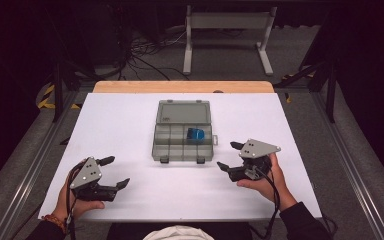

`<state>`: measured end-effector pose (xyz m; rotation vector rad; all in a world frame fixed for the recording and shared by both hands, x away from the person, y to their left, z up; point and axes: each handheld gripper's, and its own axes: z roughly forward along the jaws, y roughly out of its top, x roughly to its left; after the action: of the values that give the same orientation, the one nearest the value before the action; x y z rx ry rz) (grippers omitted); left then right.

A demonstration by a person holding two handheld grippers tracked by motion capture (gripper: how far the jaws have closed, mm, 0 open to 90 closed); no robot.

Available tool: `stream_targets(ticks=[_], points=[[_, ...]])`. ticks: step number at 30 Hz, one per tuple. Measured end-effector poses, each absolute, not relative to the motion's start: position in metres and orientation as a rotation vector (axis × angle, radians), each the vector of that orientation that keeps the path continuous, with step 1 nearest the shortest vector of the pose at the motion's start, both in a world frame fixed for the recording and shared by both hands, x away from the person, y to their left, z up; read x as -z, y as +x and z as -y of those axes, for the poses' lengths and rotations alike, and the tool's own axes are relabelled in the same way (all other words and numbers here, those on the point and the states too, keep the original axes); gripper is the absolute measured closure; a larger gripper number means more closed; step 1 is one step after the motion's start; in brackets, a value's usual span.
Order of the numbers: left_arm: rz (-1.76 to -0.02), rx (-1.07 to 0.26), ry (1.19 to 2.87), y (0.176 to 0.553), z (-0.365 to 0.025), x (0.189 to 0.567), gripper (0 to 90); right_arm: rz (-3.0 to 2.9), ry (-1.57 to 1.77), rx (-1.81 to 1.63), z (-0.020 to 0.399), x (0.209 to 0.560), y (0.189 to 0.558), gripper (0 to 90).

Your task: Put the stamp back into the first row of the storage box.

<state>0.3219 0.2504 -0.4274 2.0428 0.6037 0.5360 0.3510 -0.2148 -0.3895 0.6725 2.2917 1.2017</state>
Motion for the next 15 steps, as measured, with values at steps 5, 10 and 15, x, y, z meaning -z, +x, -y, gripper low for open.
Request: stream_targets(ticks=[5,10,15], points=[[-0.614,-0.533,2.015,0.328,-0.25,0.425,15.0,-2.289,0.71,-1.187,0.228,0.397,0.351,17.6],[-0.627,-0.535,2.007,0.34,-0.252,0.425,15.8,-2.305,0.703,-1.13,0.232,0.405,0.353,20.5],[-0.624,-0.552,2.023,0.345,-0.252,0.426,19.2,-2.306,0.725,-1.132,0.238,0.406,0.357,26.8]])
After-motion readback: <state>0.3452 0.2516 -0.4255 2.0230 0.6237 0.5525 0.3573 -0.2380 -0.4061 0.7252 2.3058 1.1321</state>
